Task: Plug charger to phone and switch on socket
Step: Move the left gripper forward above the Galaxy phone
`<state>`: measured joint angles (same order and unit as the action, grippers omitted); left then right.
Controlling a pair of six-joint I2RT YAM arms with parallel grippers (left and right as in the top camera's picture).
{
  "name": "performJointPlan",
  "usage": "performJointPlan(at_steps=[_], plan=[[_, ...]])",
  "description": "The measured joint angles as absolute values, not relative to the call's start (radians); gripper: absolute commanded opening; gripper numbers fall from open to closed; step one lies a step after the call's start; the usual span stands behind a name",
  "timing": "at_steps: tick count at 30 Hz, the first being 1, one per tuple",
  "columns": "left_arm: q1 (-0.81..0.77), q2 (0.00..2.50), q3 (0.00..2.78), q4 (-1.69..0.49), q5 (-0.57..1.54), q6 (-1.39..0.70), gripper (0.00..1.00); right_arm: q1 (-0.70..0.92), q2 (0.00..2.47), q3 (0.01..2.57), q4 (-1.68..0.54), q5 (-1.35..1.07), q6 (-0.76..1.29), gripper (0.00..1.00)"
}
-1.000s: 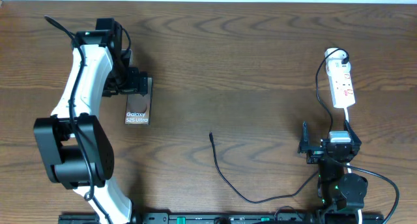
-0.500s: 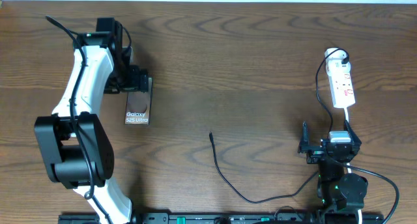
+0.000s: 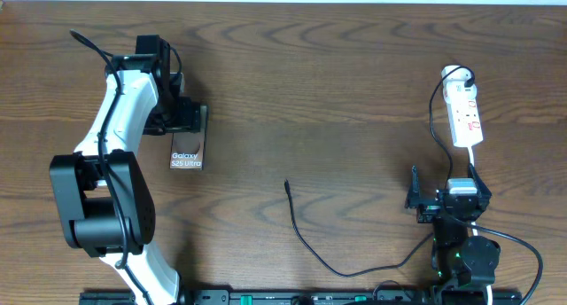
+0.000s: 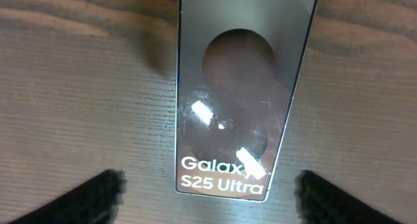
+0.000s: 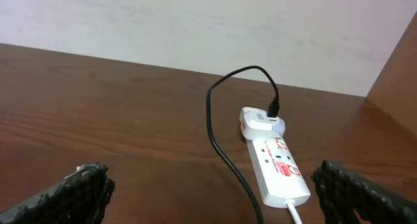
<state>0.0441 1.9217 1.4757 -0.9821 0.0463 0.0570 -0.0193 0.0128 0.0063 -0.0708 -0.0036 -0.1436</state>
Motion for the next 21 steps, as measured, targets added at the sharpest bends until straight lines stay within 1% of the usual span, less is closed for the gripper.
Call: performJointPlan(at_steps=[1,2,3,4,5,6,7,8,9,10,21], plan=[[0.044,1.922,1.476,-0.982,0.046,0.056,0.98,-0.019,0.013,0.006,-0.071,-0.004,-0.143,0.99],[0.044,1.922,1.476,-0.982,0.046,0.055,0.76,-0.019,0.013,0.006,-0.071,-0.004,-0.143,0.99],[0.044,1.922,1.476,-0.981,0.046,0.053,0.42,-0.019,0.013,0.006,-0.071,-0.004,-0.144,0.99],[0.044,1.922,1.476,-0.981,0.046,0.054,0.15,-0.019,0.013,0.006,-0.071,-0.004,-0.144,0.99],[0.044,1.922,1.476,-0.981,0.046,0.053,0.08,-0.019,0.013,0.006,-0.071,-0.004,-0.144,0.99],[0.044,1.922,1.476,-0.981,0.046,0.053,0.08,-0.019,0.013,0.006,-0.071,-0.004,-0.144,0.99],[0.044,1.922,1.476,-0.981,0.046,0.053,0.13,-0.019,0.013,0.006,-0.071,-0.004,-0.143,0.99],[0.044,1.922,1.476,-0.981,0.046,0.053,0.45,-0.019,0.013,0.006,-0.071,-0.004,-0.144,0.99],[0.044,1.922,1.476,-0.981,0.046,0.06,0.82,-0.019,0.013,0.006,-0.071,-0.004,-0.144,0.99],[0.044,1.922,1.476,-0.981,0.047,0.057,0.98,-0.019,0.013,0.006,-0.071,-0.004,-0.144,0.99],[0.044,1.922,1.476,-0.97,0.046,0.055,0.98,-0.019,0.013,0.006,-0.071,-0.004,-0.144,0.99]])
